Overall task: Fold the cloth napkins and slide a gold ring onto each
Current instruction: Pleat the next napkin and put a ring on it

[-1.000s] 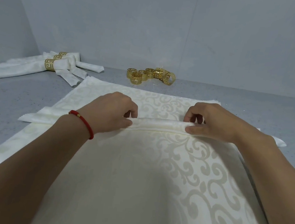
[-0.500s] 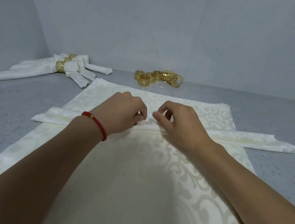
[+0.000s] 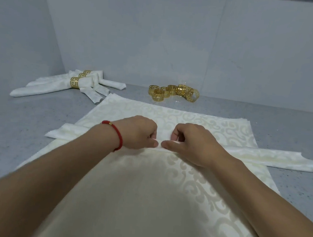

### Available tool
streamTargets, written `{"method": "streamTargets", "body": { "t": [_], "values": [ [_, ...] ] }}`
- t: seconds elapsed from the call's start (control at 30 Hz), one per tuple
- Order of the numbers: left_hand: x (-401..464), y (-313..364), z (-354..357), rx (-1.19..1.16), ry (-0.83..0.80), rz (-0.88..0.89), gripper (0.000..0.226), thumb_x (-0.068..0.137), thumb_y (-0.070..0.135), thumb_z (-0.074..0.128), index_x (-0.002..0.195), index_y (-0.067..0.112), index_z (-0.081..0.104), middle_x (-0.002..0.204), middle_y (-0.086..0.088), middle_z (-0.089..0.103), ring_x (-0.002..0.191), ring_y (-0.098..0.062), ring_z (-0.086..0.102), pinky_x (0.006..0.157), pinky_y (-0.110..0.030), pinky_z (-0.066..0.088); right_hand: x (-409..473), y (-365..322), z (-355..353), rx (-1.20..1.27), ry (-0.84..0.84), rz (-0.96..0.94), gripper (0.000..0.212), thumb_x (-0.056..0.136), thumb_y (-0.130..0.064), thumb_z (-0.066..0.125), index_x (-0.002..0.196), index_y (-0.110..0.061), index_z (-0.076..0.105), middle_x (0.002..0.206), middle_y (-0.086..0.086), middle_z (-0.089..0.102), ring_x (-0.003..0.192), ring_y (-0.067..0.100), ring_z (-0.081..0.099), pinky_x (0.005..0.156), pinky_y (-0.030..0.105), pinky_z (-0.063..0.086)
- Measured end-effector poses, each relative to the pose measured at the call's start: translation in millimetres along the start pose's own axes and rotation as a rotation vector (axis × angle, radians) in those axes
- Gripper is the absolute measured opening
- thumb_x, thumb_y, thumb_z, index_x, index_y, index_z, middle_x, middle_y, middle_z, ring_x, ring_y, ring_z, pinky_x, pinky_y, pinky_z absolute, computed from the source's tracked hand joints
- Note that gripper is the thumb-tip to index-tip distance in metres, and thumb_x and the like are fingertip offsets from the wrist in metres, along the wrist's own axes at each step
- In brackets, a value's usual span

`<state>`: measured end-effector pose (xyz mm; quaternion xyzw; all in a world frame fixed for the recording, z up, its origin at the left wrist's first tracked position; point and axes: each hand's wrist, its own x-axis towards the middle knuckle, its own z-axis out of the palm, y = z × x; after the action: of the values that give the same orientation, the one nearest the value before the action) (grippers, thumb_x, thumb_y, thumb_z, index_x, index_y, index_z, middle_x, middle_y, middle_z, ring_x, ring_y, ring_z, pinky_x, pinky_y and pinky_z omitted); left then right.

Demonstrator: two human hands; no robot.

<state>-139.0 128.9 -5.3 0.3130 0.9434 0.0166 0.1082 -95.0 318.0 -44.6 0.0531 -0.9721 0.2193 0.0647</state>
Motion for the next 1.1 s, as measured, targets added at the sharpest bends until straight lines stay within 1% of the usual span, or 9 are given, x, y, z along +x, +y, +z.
{"method": "streamTargets", "body": {
  "t": [0.17, 0.27, 0.43, 0.57, 0.63, 0.77, 0.87, 0.97, 1.1],
  "values": [
    [9, 13, -22, 0.302, -0.327, -0.114, 0.043, 0.100, 0.050, 0.041, 0.120, 0.015, 0.056, 0.116, -0.004, 0.059, 0.108, -0.030, 0.063, 0.095, -0.046, 0.053, -1, -1, -3, 0.018, -0.067, 0.024, 0.038, 0.081, -0.066, 0.067, 0.084, -0.029, 0.060, 0.083, -0.012, 0.061, 0.078, 0.006, 0.056, 0.081, 0.034, 0.040],
    [14, 22, -32, 0.320, -0.370, -0.111, 0.029, 0.098, 0.044, 0.048, 0.091, 0.017, 0.056, 0.097, -0.005, 0.061, 0.089, -0.030, 0.068, 0.081, -0.039, 0.057, 1, -2, -5, 0.004, -0.108, 0.024, 0.038, 0.081, -0.066, 0.067, 0.086, -0.029, 0.060, 0.086, -0.012, 0.062, 0.080, 0.005, 0.056, 0.083, 0.033, 0.039],
    [12, 18, -48, -0.177, -0.421, -0.100, 0.021, 0.094, 0.016, 0.063, 0.115, 0.019, 0.059, 0.072, -0.004, 0.055, 0.060, -0.018, 0.052, 0.061, -0.029, 0.049, 4, -2, -5, -0.002, -0.123, 0.039, 0.043, 0.079, -0.069, 0.068, 0.088, -0.028, 0.059, 0.087, -0.013, 0.061, 0.079, 0.006, 0.055, 0.084, 0.033, 0.041],
    [5, 9, -61, -0.541, -0.635, -0.065, 0.038, 0.092, -0.014, 0.045, 0.121, -0.002, 0.067, 0.098, -0.025, 0.066, 0.087, -0.030, 0.065, 0.093, -0.045, 0.055, 2, -3, -7, 0.025, -0.140, 0.029, 0.048, 0.075, -0.076, 0.066, 0.087, -0.030, 0.060, 0.085, -0.014, 0.061, 0.078, 0.005, 0.054, 0.087, 0.034, 0.041],
    [4, 6, -60, -0.600, -0.652, 0.004, 0.036, 0.092, -0.014, 0.051, 0.124, -0.002, 0.065, 0.095, -0.021, 0.070, 0.092, -0.032, 0.069, 0.095, -0.045, 0.055, 3, -1, -8, 0.027, -0.154, 0.020, 0.047, 0.076, -0.076, 0.066, 0.087, -0.031, 0.060, 0.086, -0.014, 0.060, 0.078, 0.005, 0.053, 0.088, 0.034, 0.041],
    [6, 9, -42, -0.506, -0.421, 0.090, 0.018, 0.092, 0.020, 0.072, 0.103, 0.006, 0.073, 0.078, -0.004, 0.072, 0.075, -0.017, 0.066, 0.072, -0.032, 0.054, 4, 0, -8, -0.007, -0.179, -0.024, 0.033, 0.086, -0.062, 0.061, 0.091, -0.029, 0.062, 0.087, -0.014, 0.058, 0.080, 0.006, 0.052, 0.089, 0.035, 0.044],
    [12, 12, -26, -0.497, -0.178, 0.093, 0.017, 0.088, 0.033, 0.075, 0.082, 0.017, 0.073, 0.060, 0.014, 0.055, 0.062, -0.005, 0.051, 0.068, -0.027, 0.047, -1, 16, -29, 0.304, -0.360, -0.010, 0.026, 0.099, -0.037, 0.058, 0.106, -0.013, 0.067, 0.082, -0.015, 0.060, 0.073, 0.008, 0.054, 0.074, 0.021, 0.044],
    [17, 7, -9, -0.540, 0.018, 0.051, 0.021, 0.082, 0.044, 0.078, 0.082, 0.023, 0.073, 0.077, 0.010, 0.067, 0.069, -0.005, 0.060, 0.071, -0.025, 0.050, -8, 47, -58, 0.505, -0.379, 0.011, 0.020, 0.103, -0.026, 0.060, 0.118, -0.022, 0.072, 0.108, -0.017, 0.074, 0.101, 0.002, 0.067, 0.090, 0.016, 0.048],
    [21, 3, 21, -0.486, 0.207, 0.041, 0.023, 0.082, 0.047, 0.076, 0.075, 0.026, 0.070, 0.076, 0.013, 0.064, 0.062, 0.002, 0.055, 0.062, -0.016, 0.043, -19, 77, -89, 0.270, -0.418, 0.134, 0.019, 0.101, -0.038, 0.061, 0.100, -0.024, 0.075, 0.089, -0.016, 0.068, 0.080, 0.001, 0.058, 0.080, 0.016, 0.045]
  ]
}}
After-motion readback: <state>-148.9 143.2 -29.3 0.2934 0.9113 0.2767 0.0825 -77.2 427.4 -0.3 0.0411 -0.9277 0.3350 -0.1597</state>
